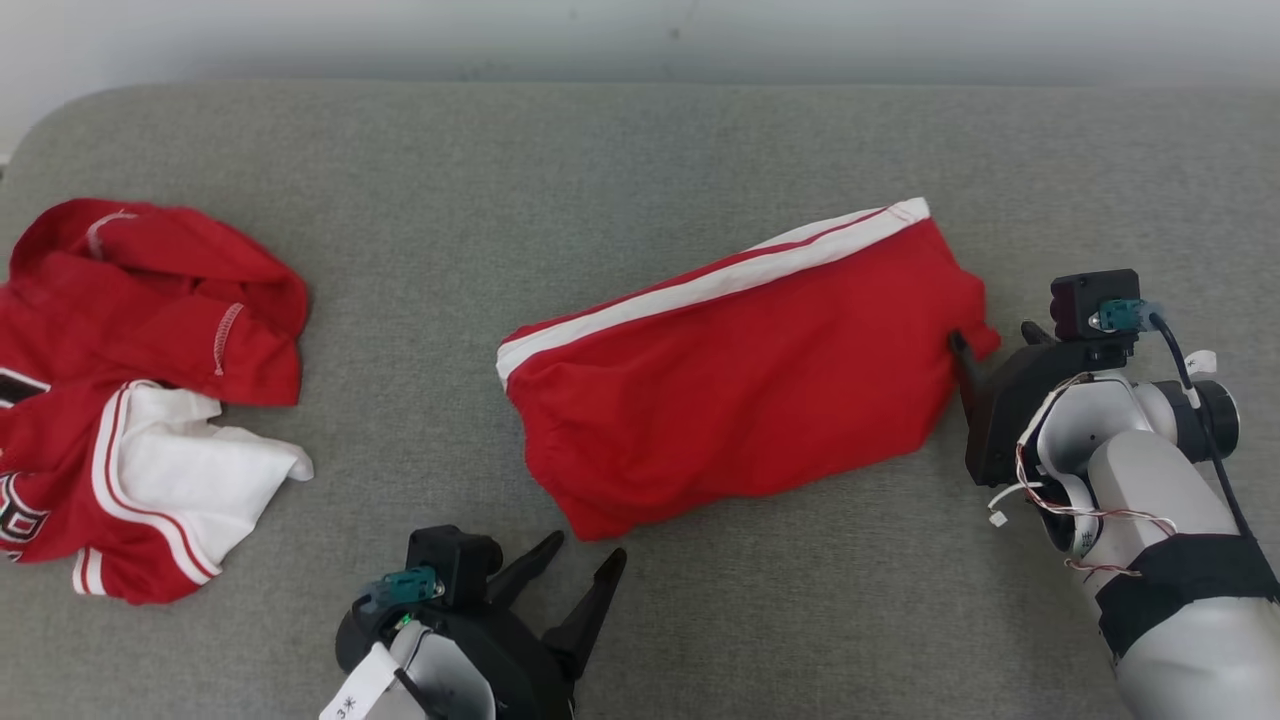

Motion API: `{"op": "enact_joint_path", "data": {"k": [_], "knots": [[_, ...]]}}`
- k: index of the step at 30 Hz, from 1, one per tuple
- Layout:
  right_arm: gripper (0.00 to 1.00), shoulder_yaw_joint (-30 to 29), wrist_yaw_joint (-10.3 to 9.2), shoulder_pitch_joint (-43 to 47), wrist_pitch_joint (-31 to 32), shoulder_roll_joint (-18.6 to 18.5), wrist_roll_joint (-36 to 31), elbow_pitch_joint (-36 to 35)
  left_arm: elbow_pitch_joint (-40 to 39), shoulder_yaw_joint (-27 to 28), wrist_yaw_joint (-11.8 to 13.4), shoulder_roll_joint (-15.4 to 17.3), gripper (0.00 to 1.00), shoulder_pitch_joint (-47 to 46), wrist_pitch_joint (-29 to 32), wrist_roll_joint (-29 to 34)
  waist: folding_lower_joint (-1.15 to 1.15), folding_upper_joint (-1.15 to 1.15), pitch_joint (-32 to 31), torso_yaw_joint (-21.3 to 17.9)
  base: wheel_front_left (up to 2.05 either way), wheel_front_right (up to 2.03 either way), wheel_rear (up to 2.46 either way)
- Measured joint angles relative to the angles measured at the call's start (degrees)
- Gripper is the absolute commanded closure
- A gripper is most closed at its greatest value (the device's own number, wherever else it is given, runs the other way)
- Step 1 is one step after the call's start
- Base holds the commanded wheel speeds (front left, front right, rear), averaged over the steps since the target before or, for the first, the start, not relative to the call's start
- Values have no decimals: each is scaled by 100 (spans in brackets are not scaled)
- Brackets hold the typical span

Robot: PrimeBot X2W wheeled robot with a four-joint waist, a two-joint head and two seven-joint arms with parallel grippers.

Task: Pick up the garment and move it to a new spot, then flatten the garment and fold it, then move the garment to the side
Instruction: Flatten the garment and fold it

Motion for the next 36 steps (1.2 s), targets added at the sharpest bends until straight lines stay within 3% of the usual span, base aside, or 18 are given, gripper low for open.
{"op": "enact_joint_path", "data": {"k": [6,7,8,9,10,11,12,13,14,27,28,29,30,36], "knots": [[0,-69,1,-252,174,3,137,337,102,-47,-8,-69,0,-220,-35,-69,-1,0,185,232,0,0,0],[21,-79,1,-313,192,19,159,374,114,-47,-19,-70,0,-244,-78,-75,-1,0,212,260,0,0,0],[62,-82,9,-376,193,38,177,432,141,-46,-53,-70,0,-263,-85,-88,-1,0,235,285,0,0,0],[88,-89,33,-431,201,55,196,481,159,-55,-53,-76,0,-282,-109,-99,-1,0,254,308,0,0,0],[100,-99,43,-473,216,71,213,519,182,-68,-53,-79,0,-304,-133,-103,-1,0,269,326,0,0,0],[100,-98,67,-504,234,87,221,545,200,-83,-53,-80,9,-330,-134,-103,-1,0,281,339,0,0,0],[100,-93,93,-530,236,97,243,578,218,-98,-53,-79,36,-352,-138,-105,-1,0,289,349,0,0,0],[100,-88,99,-557,241,112,245,615,240,-112,-53,-77,77,-372,-181,-105,-1,0,292,353,0,0,0],[100,-85,113,-573,241,111,244,645,264,-114,-51,-74,100,-391,-186,-114,-1,0,291,352,0,0,0],[100,-59,272,-460,123,118,253,846,401,-258,-48,147,100,-465,-482,-336,-1,0,114,140,0,0,0],[100,-63,288,-449,108,113,264,860,408,-254,-48,152,70,-466,-491,-336,-1,0,98,110,0,0,0],[100,-67,288,-444,87,109,280,881,430,-257,-48,152,20,-476,-533,-326,-1,0,83,85,0,0,0],[100,-76,288,-433,81,100,297,894,444,-272,-48,158,0,-492,-536,-305,-1,0,66,64,0,0,0],[100,-80,287,-388,38,93,297,938,481,-383,-48,188,0,-609,-600,-309,-1,0,31,16,0,0,0]]}}
